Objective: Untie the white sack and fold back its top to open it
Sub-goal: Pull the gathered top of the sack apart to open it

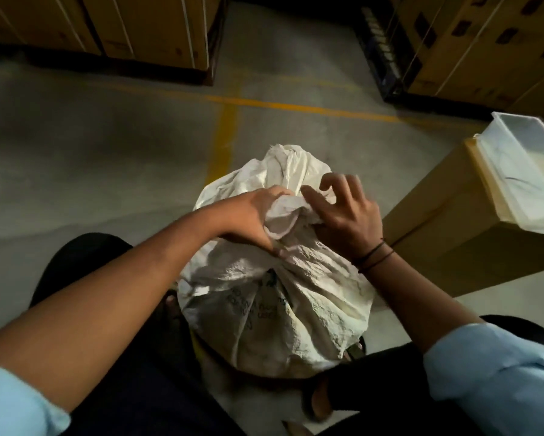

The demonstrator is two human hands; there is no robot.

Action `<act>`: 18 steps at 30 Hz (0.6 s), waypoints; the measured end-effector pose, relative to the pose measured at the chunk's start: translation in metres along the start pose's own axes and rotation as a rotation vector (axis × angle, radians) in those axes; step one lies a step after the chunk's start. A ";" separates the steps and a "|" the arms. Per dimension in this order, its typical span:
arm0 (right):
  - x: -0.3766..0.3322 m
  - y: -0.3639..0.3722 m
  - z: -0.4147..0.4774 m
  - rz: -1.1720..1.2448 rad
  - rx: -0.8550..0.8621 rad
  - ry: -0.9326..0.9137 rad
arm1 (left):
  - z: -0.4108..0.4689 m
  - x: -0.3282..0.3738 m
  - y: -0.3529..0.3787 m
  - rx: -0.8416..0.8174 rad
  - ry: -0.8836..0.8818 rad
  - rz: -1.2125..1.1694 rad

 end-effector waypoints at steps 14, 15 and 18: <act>-0.010 0.068 -0.023 0.248 -0.791 0.177 | 0.005 0.012 0.005 0.412 -0.059 0.397; -0.010 0.071 -0.026 0.156 -0.799 0.125 | 0.007 0.007 0.013 0.333 -0.087 0.302; -0.004 0.066 -0.022 -0.121 -0.618 0.036 | 0.013 -0.001 0.022 0.068 -0.111 0.030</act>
Point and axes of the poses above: each hand's wrist, its own z-axis towards the middle knuckle, its own y-axis out of the palm, x = y × z, the point moved 10 cm from there along z, towards the middle knuckle, and after that the axes turned 10 degrees about x, right-handed, at the moved point
